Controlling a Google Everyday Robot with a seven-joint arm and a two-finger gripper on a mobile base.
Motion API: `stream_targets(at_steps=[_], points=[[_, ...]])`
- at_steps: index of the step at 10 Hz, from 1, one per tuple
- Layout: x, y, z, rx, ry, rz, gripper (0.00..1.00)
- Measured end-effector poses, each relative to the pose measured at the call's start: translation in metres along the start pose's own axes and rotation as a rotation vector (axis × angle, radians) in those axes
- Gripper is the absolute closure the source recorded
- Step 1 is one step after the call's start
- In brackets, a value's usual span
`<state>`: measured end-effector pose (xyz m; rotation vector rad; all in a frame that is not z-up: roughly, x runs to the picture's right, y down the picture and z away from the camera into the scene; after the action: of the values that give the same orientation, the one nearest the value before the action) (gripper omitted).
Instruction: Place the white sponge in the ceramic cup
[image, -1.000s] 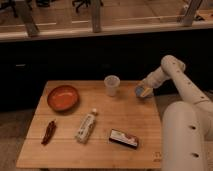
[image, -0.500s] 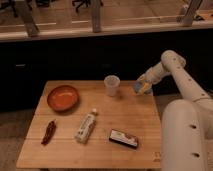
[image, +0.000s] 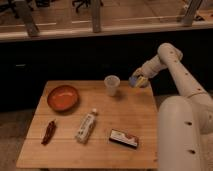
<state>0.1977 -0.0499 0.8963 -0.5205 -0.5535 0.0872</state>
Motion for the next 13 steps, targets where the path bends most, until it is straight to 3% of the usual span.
stream_targets(at_steps=[9, 13], points=[[-0.038, -0.030, -0.014, 0.013, -0.058, -0.066, 1.00], [-0.059, -0.025, -0.011, -0.011, -0.090, -0.116, 1.00]])
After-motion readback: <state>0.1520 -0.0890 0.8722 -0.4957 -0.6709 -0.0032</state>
